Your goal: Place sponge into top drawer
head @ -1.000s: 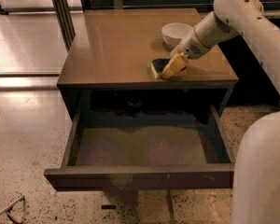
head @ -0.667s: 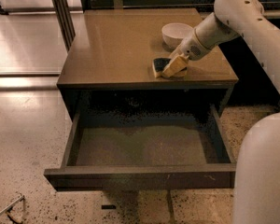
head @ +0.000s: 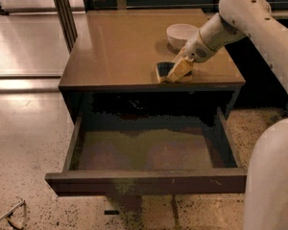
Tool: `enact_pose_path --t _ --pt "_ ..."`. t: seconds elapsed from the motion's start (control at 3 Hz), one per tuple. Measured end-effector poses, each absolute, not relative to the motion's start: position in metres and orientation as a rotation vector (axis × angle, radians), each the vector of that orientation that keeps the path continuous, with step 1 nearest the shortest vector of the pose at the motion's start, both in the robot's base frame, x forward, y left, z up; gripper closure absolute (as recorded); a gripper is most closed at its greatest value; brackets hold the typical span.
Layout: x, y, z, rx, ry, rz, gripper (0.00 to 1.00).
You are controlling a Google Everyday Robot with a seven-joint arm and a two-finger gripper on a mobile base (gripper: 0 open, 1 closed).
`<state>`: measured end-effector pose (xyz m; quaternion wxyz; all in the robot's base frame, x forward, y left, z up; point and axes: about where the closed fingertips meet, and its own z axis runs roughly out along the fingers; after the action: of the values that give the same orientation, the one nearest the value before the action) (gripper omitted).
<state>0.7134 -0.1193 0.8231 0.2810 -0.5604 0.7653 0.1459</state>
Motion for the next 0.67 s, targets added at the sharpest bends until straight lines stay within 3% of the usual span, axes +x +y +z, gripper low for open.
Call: enact_pose_path --t 0.67 --pt "0.641 -0.124 0.845 -1.604 2.01 0.366 1.0"
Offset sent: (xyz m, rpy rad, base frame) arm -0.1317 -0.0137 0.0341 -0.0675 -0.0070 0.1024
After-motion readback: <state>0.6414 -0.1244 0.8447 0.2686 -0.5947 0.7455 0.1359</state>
